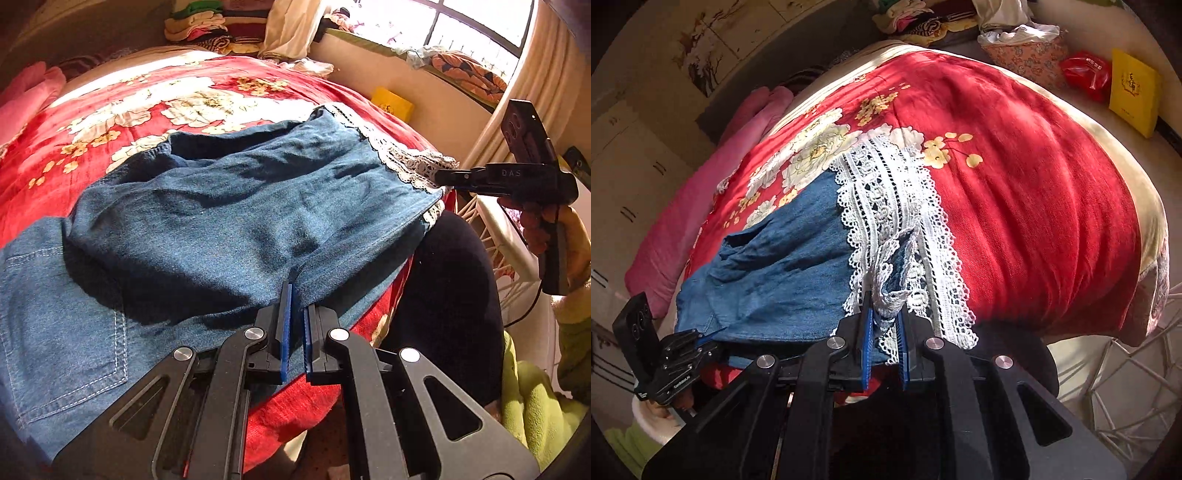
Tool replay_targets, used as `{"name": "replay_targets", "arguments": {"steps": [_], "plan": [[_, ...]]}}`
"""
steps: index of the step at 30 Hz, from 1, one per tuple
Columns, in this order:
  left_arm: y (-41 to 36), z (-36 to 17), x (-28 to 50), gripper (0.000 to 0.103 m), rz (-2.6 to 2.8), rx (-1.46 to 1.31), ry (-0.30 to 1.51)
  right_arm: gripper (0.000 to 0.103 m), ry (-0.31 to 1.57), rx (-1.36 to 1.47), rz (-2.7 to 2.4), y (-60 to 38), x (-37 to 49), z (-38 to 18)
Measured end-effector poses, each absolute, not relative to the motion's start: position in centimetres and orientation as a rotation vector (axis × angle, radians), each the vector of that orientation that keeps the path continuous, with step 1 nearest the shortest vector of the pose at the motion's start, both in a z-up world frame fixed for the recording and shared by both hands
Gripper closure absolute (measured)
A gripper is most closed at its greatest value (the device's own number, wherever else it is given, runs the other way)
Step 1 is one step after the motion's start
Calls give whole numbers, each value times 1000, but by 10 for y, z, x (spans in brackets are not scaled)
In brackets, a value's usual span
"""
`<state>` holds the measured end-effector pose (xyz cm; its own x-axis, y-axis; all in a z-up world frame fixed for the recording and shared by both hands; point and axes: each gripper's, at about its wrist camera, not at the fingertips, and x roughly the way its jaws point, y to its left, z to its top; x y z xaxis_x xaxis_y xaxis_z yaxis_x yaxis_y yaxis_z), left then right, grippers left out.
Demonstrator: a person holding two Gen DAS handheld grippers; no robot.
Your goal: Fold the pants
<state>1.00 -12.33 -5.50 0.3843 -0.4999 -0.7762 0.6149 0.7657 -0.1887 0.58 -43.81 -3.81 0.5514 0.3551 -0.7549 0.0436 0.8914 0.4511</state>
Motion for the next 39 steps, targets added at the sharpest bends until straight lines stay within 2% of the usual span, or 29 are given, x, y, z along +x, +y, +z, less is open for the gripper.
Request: {"name": "replay_targets", "arguments": {"steps": [7,11,12,16,18,28,31,33,35,37,39], "plan": [[-128,-63,9,102,-704,158,955,91,1030,440,179,-438,0,-54],[-130,-62,9,102,-693,174,948,68,1006,453,160,-446,-4,-48],[-131,-62,8,102,-693,178,947,68,999,453,154,-448,-4,-46],[-133,-59,4,99,-693,188,937,69,997,458,156,-451,1,-48],[-134,-58,2,99,-694,197,932,91,999,420,151,-448,2,-50],[-139,-65,-3,101,-704,244,945,91,1014,375,135,-453,-8,-57],[-135,-75,5,98,-701,196,978,85,1031,388,128,-452,-5,-62],[-131,-74,6,92,-716,168,977,79,1030,400,122,-455,-7,-60],[-128,-67,4,64,-724,150,968,73,1007,420,110,-462,-11,-52],[-124,-55,0,56,-731,125,938,69,951,435,91,-470,-16,-40],[-118,-40,1,55,-718,111,895,61,904,431,89,-474,-19,-27]]}}
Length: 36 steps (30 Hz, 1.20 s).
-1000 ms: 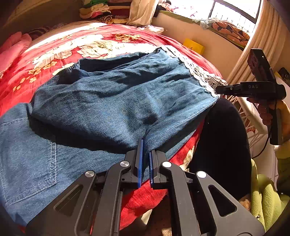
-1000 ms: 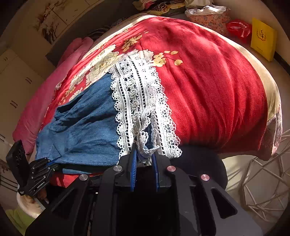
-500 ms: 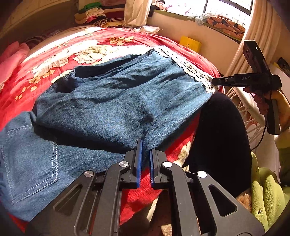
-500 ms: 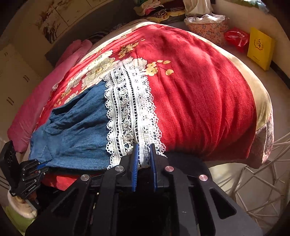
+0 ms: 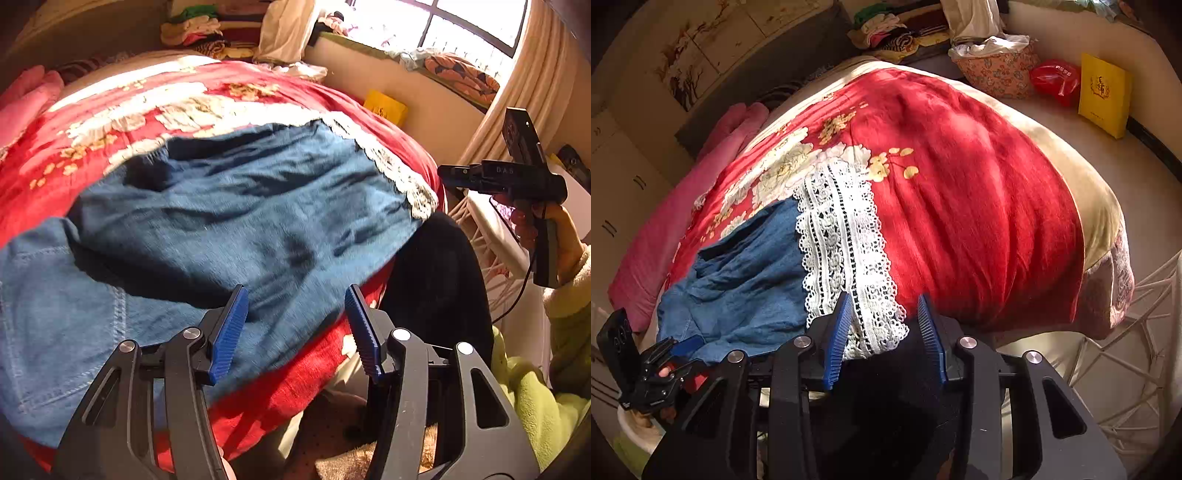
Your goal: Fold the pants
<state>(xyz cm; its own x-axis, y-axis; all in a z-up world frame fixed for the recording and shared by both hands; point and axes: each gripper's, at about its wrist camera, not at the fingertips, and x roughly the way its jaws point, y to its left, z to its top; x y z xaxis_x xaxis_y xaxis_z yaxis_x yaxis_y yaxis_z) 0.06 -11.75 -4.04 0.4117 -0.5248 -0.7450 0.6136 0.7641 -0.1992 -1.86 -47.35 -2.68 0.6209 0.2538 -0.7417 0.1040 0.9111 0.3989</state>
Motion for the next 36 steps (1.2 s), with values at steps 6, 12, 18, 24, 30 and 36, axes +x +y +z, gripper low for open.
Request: {"name": "replay_targets", "arguments": {"steps": [6,12,18,24,30,36], "plan": [[-98,-16,37,45,-590,95,823,48,843,372,153,-454,16,-4],[-92,-15,86,45,-522,194,838,42,884,320,162,-444,91,-15],[-101,-28,110,45,-569,404,884,40,977,355,169,-451,139,-42],[-116,-42,133,53,-597,448,906,38,991,397,207,-452,153,-55],[-134,-48,147,95,-625,411,916,63,996,395,251,-447,157,-59],[-109,-38,179,100,-602,124,947,86,936,417,287,-448,148,-53]]}}
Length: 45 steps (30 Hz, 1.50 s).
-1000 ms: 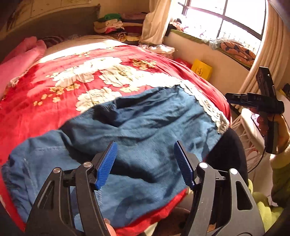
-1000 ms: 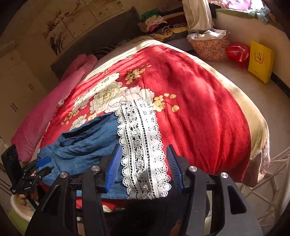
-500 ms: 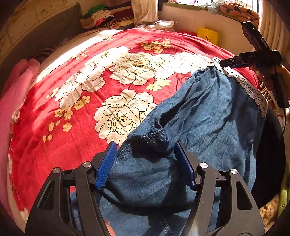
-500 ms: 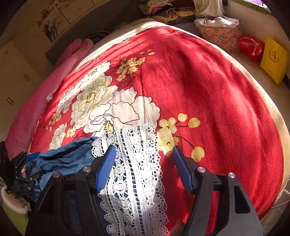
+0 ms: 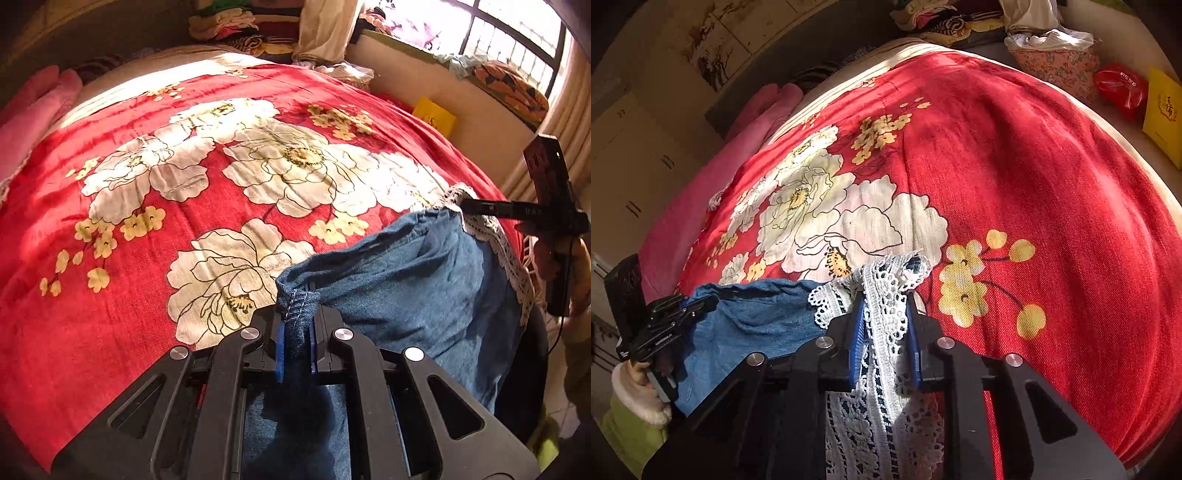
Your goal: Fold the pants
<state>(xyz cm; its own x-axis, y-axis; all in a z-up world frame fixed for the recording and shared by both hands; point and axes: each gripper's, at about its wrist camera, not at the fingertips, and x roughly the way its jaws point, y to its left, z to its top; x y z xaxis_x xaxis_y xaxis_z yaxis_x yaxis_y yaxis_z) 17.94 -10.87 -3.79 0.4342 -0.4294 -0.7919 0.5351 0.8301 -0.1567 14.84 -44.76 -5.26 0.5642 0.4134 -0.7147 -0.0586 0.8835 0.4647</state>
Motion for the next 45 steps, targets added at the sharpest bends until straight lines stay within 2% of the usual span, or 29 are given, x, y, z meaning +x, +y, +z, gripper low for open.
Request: {"name": "replay_targets", "arguments": {"steps": [8,14,16,18,22,24,33,34,35,36,38,43,45], "plan": [[-100,-26,207,100,-540,-1,933,87,805,359,314,-446,169,-3],[-106,-43,230,99,-482,-39,976,86,934,325,238,-447,208,-43],[-104,-53,232,99,-480,-54,991,78,942,318,214,-447,208,-54],[-98,-53,228,94,-486,-73,983,64,943,327,210,-451,202,-54],[-84,-39,217,83,-487,-104,933,59,856,259,181,-456,185,-25],[-80,-34,211,82,-478,-99,912,52,835,219,206,-452,186,-12],[-91,-31,198,75,-499,-6,884,51,875,6,343,-410,225,-21],[-94,-33,200,75,-495,13,890,51,899,-31,342,-405,229,-26],[-97,-37,202,75,-491,29,904,61,933,-59,323,-401,234,-33],[-101,-41,206,75,-480,46,921,86,964,-73,309,-400,236,-40],[-103,-49,214,92,-450,64,944,88,974,-44,314,-402,234,-42],[-105,-53,225,93,-445,20,934,90,876,51,229,-422,219,-23],[-107,-54,228,93,-431,25,928,89,892,44,203,-422,227,-30]]}}
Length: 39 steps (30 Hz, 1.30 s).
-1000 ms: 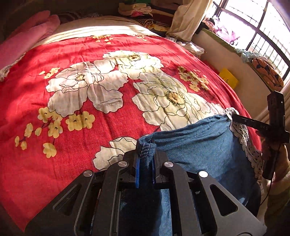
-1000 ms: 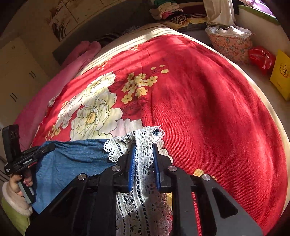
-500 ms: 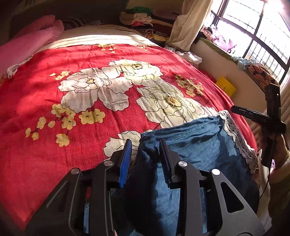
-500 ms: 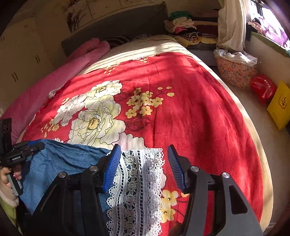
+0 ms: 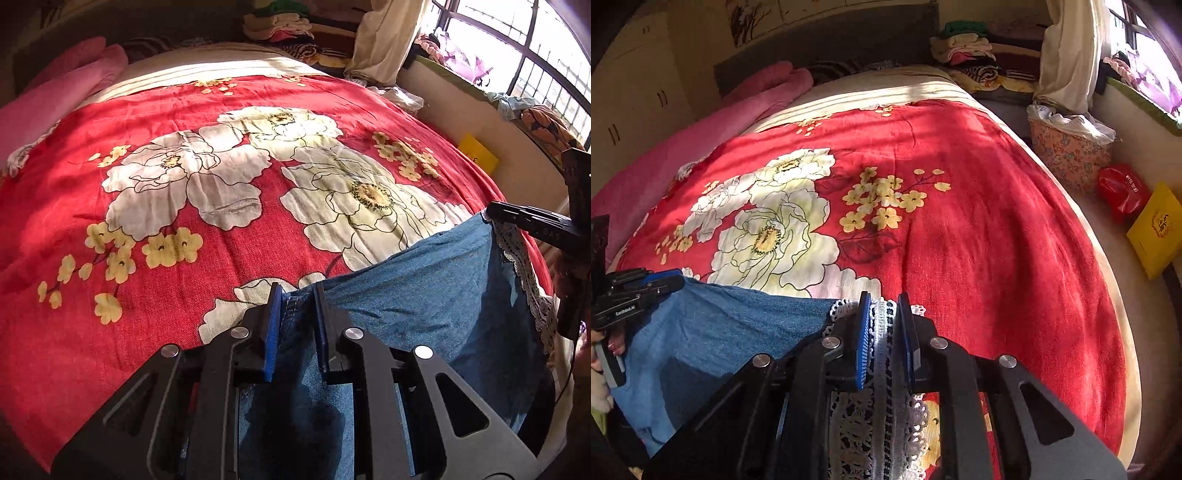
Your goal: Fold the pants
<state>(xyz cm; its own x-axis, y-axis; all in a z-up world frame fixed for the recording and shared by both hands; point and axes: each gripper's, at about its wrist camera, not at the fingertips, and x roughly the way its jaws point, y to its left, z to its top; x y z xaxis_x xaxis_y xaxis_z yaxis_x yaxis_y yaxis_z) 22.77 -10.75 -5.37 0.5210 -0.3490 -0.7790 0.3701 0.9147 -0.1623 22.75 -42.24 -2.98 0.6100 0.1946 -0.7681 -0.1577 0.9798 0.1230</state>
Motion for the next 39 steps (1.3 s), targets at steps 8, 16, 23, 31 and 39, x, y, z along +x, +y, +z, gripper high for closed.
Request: {"name": "replay_targets", "arguments": {"steps": [8,16,23,31,39], "plan": [[-99,-52,232,92,-415,-7,918,62,938,-2,131,-420,242,-48],[-74,-13,202,67,-404,-75,833,42,809,96,158,-441,188,-2],[-24,5,144,45,-323,-110,806,30,829,180,167,-449,127,-9],[49,0,72,31,-163,-171,814,24,869,268,158,-446,81,-35],[105,-31,28,21,-89,-350,890,18,855,319,141,-446,61,-36]]}}
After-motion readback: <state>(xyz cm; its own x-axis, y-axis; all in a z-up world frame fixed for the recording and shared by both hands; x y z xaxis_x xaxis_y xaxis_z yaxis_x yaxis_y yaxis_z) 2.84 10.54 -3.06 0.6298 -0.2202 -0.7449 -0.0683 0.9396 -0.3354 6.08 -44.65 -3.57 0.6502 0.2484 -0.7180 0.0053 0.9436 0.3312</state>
